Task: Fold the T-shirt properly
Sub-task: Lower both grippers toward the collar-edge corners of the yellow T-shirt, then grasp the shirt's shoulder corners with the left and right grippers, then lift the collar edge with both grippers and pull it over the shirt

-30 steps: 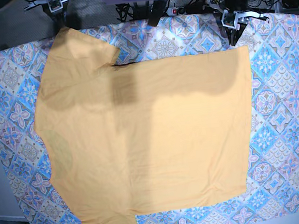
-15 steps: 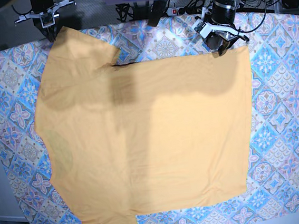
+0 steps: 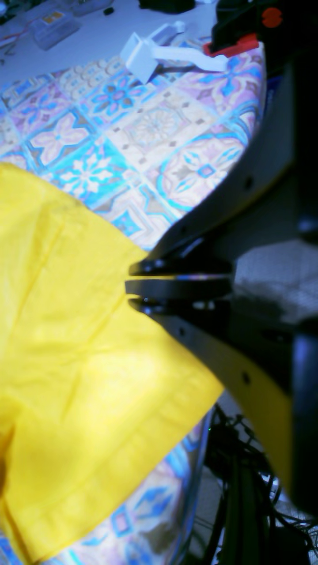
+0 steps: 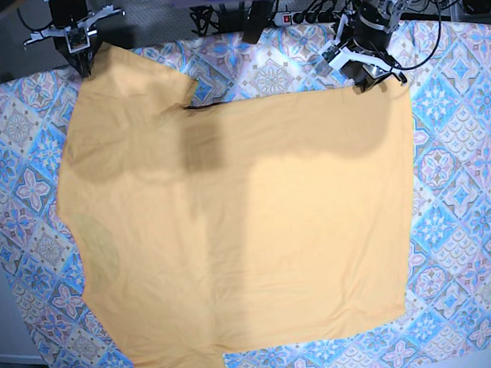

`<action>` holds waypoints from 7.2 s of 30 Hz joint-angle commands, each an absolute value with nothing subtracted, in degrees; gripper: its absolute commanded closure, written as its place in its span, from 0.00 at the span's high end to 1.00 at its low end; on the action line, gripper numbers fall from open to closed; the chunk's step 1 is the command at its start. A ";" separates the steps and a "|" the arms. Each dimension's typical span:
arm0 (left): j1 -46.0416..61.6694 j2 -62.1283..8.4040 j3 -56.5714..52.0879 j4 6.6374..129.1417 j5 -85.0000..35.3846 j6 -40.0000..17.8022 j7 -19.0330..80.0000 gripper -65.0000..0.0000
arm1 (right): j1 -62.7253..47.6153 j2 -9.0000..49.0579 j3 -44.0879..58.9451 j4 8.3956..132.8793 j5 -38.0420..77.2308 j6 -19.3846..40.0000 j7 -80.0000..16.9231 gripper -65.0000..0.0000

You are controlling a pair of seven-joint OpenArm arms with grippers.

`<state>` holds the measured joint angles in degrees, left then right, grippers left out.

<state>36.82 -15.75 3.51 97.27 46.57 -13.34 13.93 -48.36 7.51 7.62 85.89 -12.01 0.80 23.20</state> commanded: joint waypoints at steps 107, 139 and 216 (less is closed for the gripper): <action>23.87 -5.93 -28.70 76.97 -68.79 -12.97 37.58 0.00 | -45.76 7.78 7.96 88.66 -11.30 0.40 17.71 0.10; 23.43 -6.02 -28.70 77.05 -65.63 -12.97 37.58 0.00 | -40.48 12.88 4.88 93.23 26.24 0.57 -6.37 0.50; 30.90 -9.71 -27.74 85.76 -63.69 -13.14 37.14 0.00 | -47.52 15.08 3.38 90.59 30.55 8.75 1.54 0.01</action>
